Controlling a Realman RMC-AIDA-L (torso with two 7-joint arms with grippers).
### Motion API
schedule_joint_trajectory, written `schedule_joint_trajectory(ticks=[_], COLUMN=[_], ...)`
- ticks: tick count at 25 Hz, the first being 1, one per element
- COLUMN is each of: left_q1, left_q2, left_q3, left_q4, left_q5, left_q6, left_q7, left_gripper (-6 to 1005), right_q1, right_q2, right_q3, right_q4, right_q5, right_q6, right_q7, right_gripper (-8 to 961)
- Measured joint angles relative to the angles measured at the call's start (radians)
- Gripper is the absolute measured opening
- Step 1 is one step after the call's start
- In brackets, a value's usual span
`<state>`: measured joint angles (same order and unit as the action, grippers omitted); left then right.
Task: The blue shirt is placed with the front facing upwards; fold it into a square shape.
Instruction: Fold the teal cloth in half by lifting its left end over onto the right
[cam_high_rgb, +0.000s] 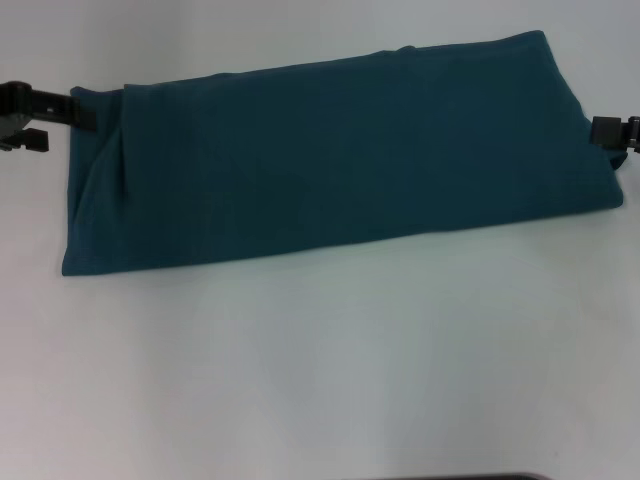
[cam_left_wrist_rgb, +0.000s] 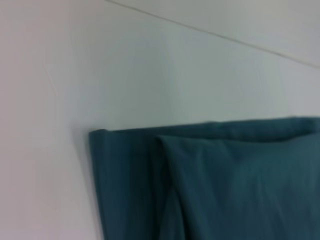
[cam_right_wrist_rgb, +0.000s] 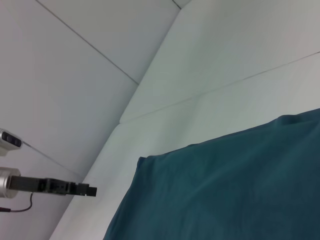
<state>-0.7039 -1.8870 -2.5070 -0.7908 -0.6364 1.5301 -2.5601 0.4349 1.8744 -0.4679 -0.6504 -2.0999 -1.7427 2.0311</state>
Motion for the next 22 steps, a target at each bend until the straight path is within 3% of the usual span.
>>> schedule_joint_trajectory(ticks=[6,11,22], left_q1=[0.011,0.019,0.013], left_q2=[-0.019,-0.036,-0.028], left_q3=[-0.018,-0.031,-0.041], left_q4=[0.029,0.035,0.031], left_q5=[-0.002,-0.004,-0.002], left_q6=[-0.010,-0.032,-0.028], left_q7=[-0.110,-0.148,-0.154], left_gripper=[878,872,873], right_q1=[0.000,-0.001,-0.004], right_q2=[0.000,0.000,0.000], right_q3=[0.000,0.000,0.002], right_q4=[0.000,0.000,0.000], right_q5=[0.000,0.000,0.003], right_q6=[-0.002,-0.002,-0.003], right_q7=[0.000,0.000,0.001], right_gripper=[948,948,948])
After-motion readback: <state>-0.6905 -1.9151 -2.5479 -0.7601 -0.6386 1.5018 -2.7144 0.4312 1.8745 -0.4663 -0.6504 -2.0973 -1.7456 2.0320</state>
